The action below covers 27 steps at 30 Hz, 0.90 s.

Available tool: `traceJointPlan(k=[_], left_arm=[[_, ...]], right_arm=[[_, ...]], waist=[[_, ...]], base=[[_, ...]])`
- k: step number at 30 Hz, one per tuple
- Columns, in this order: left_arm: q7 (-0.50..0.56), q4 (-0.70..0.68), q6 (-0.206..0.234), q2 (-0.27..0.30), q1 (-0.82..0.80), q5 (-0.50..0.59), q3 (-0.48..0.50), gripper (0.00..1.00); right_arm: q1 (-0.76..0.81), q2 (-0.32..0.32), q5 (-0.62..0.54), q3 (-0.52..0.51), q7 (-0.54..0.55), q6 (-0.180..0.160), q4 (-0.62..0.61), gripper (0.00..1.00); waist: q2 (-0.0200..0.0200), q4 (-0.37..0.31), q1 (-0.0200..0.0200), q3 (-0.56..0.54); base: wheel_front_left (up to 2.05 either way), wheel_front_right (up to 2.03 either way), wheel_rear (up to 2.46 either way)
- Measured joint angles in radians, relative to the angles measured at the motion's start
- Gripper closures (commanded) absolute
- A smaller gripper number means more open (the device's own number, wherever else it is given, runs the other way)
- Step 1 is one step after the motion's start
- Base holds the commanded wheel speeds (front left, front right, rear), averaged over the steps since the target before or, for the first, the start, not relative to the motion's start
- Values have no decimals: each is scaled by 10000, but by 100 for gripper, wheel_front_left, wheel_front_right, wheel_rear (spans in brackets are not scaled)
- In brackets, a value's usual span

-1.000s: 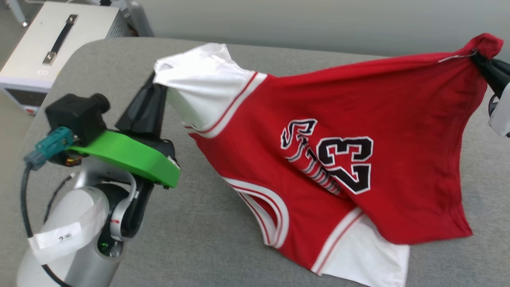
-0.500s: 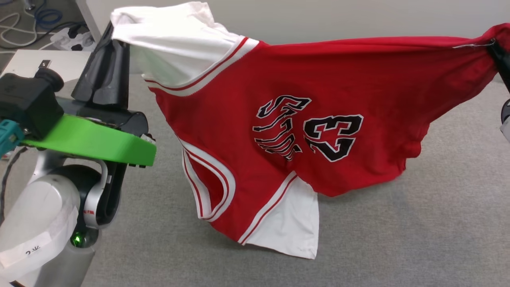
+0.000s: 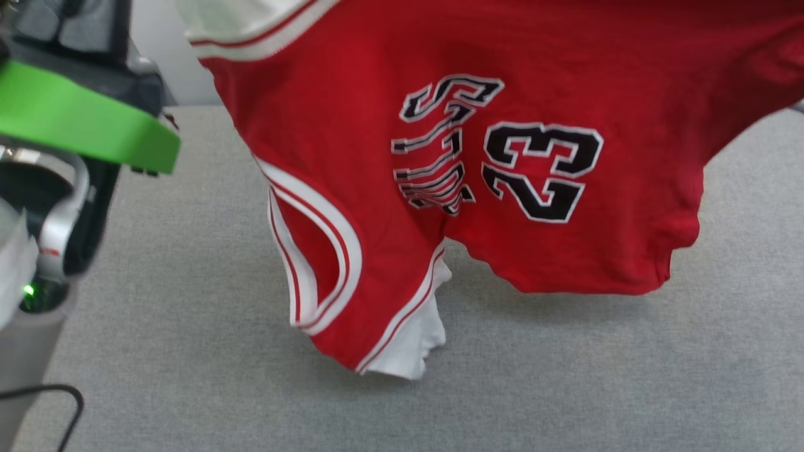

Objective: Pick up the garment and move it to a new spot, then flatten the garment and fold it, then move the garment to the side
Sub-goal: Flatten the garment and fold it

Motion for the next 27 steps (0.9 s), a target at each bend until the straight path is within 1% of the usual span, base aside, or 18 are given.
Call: traceJointPlan(k=[4,9,17,21,23,27], left_arm=[[291,464,-487,326,-970,0,21,100],[500,1214,-1028,445,-2400,-12,69,100],[529,3166,-1933,504,-5273,92,-31,100],[286,4439,-2334,370,-6884,251,-155,100],[79,5078,-2466,265,-7658,435,-224,100],[-711,6462,-2627,-17,-9342,943,-347,100]], right_arm=[[-662,-12,-161,-12,-88,6,127,100],[-1908,-130,-445,176,-230,8,663,100],[-4765,-380,-928,1049,-798,8,2324,100],[-6253,-313,-1275,1536,-1264,10,3444,100],[-6960,-184,-1419,1670,-1563,10,3998,100],[-8395,265,-1871,1885,-2412,10,5258,100]], waist=[[0,-16,0,462],[0,-32,0,1191],[0,-84,0,2678],[0,-124,1,3481],[0,-147,1,3851],[0,-208,2,4615]], base=[[0,0,0],[0,0,0],[0,0,0],[0,0,0],[0,0,0],[0,0,0]])
